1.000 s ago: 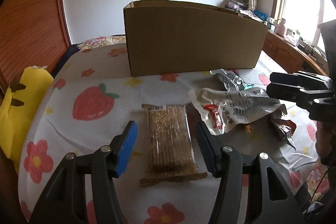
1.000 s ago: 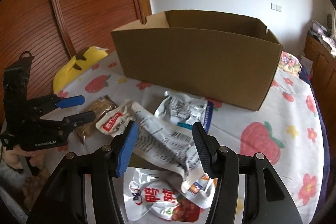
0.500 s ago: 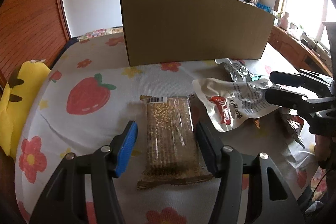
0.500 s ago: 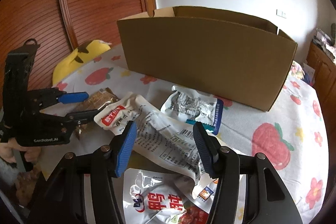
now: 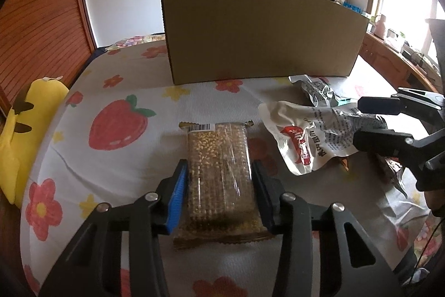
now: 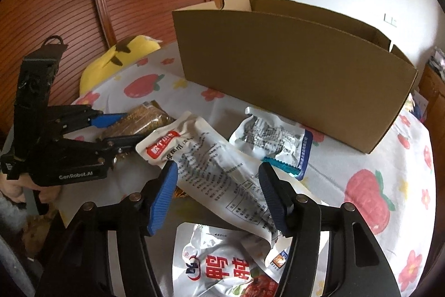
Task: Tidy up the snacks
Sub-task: 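Move the left gripper to the granola bar and grasp it, then grasp the white jerky pouch with the right gripper and lift it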
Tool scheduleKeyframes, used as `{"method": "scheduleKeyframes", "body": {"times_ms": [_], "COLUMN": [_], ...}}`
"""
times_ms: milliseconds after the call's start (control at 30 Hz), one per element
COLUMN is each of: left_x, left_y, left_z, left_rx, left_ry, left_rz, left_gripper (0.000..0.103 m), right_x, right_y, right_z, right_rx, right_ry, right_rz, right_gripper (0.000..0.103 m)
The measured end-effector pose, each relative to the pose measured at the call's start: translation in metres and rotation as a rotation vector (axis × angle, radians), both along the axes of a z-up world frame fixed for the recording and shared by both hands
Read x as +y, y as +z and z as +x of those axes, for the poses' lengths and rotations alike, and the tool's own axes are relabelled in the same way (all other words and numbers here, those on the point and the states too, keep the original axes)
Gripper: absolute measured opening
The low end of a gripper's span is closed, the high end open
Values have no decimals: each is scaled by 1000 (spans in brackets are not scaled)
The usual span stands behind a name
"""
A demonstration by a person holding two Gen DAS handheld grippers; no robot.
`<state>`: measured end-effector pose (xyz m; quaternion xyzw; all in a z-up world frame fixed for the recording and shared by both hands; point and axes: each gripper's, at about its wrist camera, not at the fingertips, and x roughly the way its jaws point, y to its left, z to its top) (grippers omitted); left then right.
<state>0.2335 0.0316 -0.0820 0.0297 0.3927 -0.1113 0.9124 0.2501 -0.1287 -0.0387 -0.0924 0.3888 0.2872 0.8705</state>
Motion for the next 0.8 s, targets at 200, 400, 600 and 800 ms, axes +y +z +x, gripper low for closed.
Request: {"method": "scheduleKeyframes", "body": {"times_ms": [200, 400, 600, 800], "left_x": [1, 1, 2, 2], "left_y": [0, 0, -1, -1], "left_z": [1, 1, 2, 2], "left_rx": [2, 7, 11, 12], "left_ry": [0, 0, -3, -6], "left_rz": [0, -5, -13, -14], "left_gripper": [44, 44, 44, 44], "right_x": [5, 13, 25, 37], "right_y": [-3, -5, -9, -17], "right_z": [2, 4, 9, 12], "right_rx": [21, 26, 21, 4], "right_ry": [44, 91, 134, 163], "right_rz": [-45, -110, -180, -251], "right_gripper": [65, 71, 75, 76]}}
